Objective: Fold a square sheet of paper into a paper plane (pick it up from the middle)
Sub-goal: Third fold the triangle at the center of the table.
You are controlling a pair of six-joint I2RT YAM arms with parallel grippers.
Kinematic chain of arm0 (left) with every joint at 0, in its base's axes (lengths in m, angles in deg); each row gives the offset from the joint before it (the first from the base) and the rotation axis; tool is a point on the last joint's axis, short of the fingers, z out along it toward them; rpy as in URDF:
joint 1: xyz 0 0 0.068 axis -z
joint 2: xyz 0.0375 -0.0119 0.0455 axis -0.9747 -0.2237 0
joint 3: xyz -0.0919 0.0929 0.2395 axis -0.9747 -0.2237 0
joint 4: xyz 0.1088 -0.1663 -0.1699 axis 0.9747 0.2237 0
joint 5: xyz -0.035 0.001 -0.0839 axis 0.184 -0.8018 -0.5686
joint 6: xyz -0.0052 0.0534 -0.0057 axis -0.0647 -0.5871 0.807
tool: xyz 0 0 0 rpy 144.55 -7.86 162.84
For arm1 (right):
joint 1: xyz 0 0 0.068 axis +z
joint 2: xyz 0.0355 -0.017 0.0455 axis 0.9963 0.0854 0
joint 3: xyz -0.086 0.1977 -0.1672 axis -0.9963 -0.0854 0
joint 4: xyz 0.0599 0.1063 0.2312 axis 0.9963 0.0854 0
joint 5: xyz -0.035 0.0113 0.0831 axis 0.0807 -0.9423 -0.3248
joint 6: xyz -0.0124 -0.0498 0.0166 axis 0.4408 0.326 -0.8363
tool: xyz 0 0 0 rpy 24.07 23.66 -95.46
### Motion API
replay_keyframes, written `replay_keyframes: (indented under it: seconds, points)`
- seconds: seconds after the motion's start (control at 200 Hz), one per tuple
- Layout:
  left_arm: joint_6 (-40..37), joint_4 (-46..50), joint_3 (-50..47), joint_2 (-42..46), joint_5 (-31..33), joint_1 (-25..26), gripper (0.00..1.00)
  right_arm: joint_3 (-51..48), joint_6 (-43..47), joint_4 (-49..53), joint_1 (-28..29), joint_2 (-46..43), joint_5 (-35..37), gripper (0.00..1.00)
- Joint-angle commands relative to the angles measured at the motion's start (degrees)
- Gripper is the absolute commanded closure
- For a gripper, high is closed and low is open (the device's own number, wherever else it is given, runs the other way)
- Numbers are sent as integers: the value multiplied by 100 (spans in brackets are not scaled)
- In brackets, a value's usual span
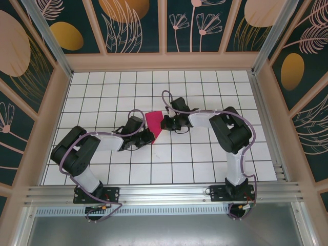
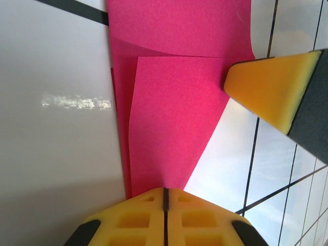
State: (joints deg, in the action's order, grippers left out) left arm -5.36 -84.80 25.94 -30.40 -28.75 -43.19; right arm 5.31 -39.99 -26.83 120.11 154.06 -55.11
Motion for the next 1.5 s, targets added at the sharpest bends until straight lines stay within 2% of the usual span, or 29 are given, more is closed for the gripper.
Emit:
replay_keyframes:
  seconds: [0.0, 0.375, 0.625, 0.725, 1.036, 1.496]
  points:
    - [-171, 887, -127, -127, 357, -8, 91, 175, 242, 239, -188, 238, 333, 99]
    - [-232, 904, -122, -97, 365, -9, 92, 466, 472, 294, -330, 225, 727, 99]
    - [-279, 896, -84, -79, 366, -5, 92, 19, 397, -10, -182, -752, 865, 98]
    - [-290, 889, -73, -91, 348, -10, 92, -98, 352, -16, -4, -866, 782, 98]
    - [-277, 896, -75, -82, 357, -7, 92, -129, 122, -115, 388, -442, 295, 99]
    - [-275, 896, -118, -82, 343, -7, 92, 62, 248, 65, 23, 183, 548, 99]
